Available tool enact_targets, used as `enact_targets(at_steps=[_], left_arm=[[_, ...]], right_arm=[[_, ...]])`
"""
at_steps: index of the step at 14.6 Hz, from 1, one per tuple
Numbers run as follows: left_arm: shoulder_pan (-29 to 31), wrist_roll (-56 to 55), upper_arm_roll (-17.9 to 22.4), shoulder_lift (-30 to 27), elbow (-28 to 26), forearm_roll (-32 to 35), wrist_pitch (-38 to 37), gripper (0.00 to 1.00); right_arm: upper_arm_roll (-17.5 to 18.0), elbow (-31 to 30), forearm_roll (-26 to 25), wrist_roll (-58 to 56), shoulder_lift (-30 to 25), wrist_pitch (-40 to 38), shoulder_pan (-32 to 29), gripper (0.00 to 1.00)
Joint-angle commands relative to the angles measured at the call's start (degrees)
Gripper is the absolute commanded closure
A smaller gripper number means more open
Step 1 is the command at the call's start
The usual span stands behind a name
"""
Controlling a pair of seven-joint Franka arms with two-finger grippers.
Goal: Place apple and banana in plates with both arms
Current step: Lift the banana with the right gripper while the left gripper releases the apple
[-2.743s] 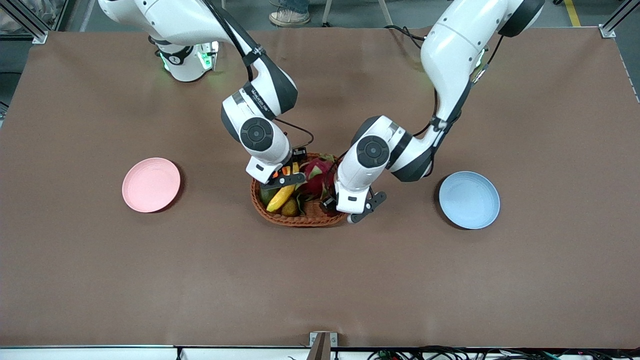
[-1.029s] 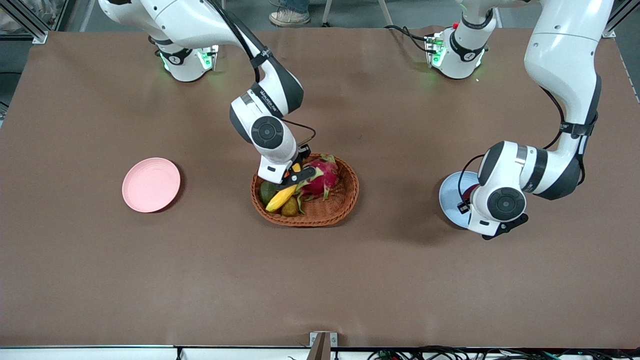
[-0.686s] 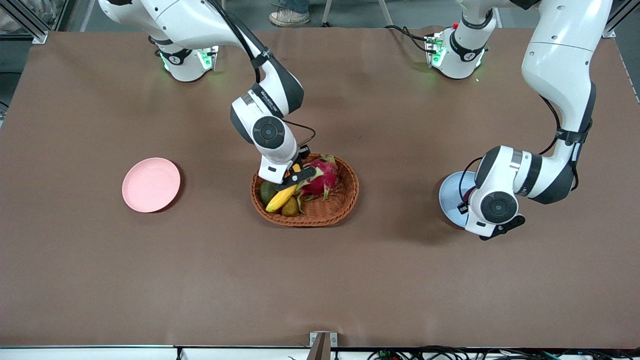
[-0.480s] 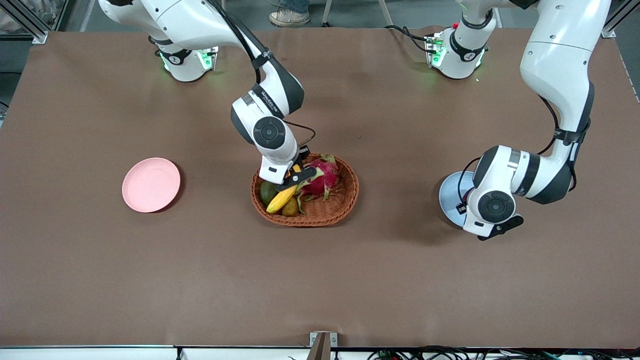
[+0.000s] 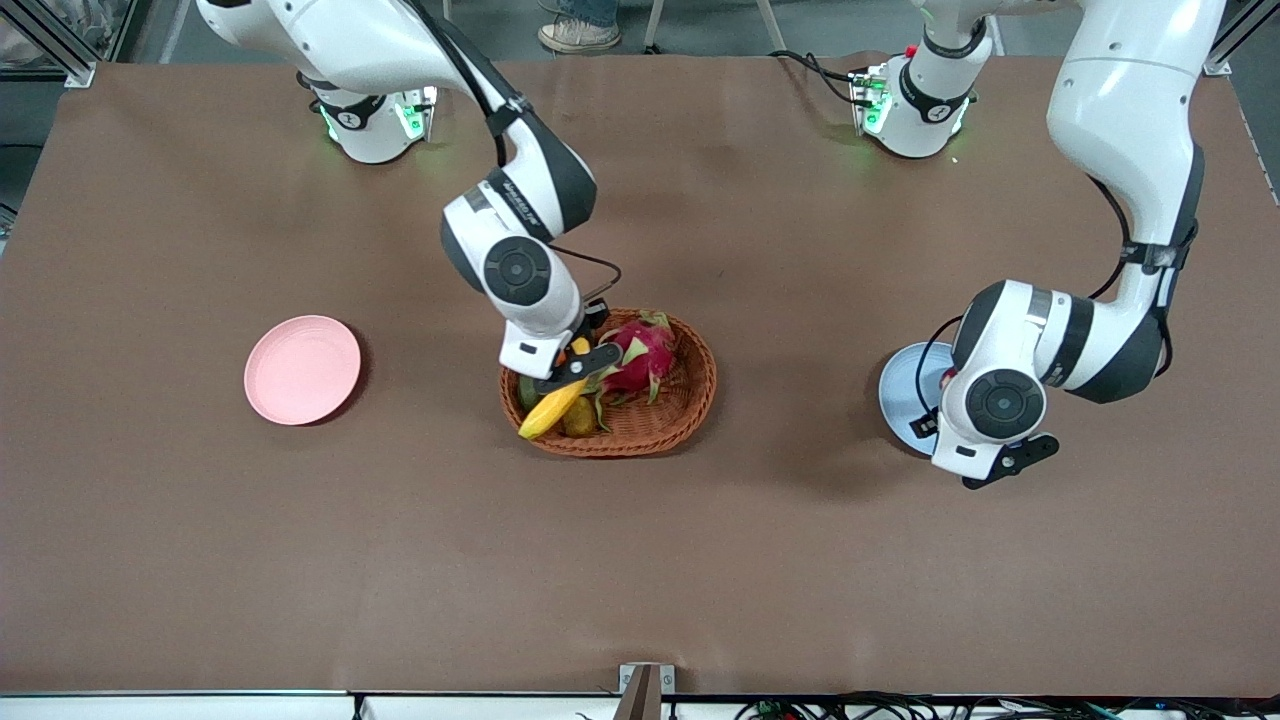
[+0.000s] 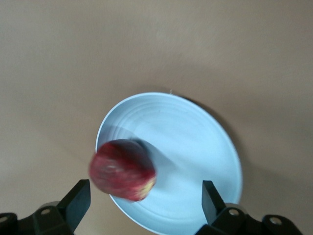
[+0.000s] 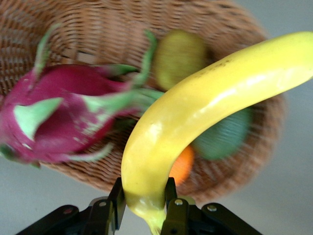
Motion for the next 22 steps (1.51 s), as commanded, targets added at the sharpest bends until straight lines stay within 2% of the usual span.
enact_targets(at_steps=[1, 3, 5, 8, 10, 12, 15, 18, 19, 22], left_arm=[[0.2, 0.2, -1.8, -4.3, 1.2, 0.2, -1.5, 0.00], [0.4, 0.4, -3.1, -5.9, 3.9, 0.2, -4.5, 0.00], [0.7, 2.5, -4.3, -8.8, 5.3, 0.1, -6.1, 0.00], [1.1, 7.7, -4.0, -14.0, 5.5, -4.9, -6.5, 0.00], [2.2, 10.4, -4.3, -17.6, 5.3, -7.1, -6.6, 0.00], [2.5, 14.7, -4.0, -21.3, 5.4, -10.2, -10.0, 0.00], [5.9, 23.7, -4.0, -26.5, 5.3, -16.4, -12.9, 0.00], [7.0, 31.6, -3.6, -30.5, 5.3, -18.4, -16.4, 0.00], [6.8, 33.7, -2.7, -31.8, 5.0, -20.2, -17.3, 0.00], [1.7, 38.0, 5.4, -35.5, 3.4, -24.2, -21.5, 0.00]], right_arm=[[0.5, 1.0, -0.7, -0.8, -3.9, -9.5, -9.1, 0.82], [0.4, 0.7, -1.4, -2.3, -5.0, -11.9, -16.7, 0.83], [0.2, 0.0, -1.7, -10.4, -5.5, -12.5, -23.3, 0.88], [0.3, -4.6, -7.0, -22.7, -6.8, -12.0, -31.4, 0.89], [0.3, -11.0, -9.7, -25.3, -10.4, -10.2, -33.2, 0.89], [0.3, -19.9, -11.8, -26.1, -15.8, -4.0, -34.0, 0.89], [0.4, -29.7, -11.9, -28.7, -21.7, 1.7, -35.7, 0.88], [0.3, -36.3, -11.9, -32.0, -24.7, 7.2, -36.5, 0.88], [0.3, -36.8, -11.9, -34.3, -24.6, 8.1, -38.0, 0.88], [0.4, -40.3, -11.9, -37.7, -24.3, 12.6, -40.5, 0.87]])
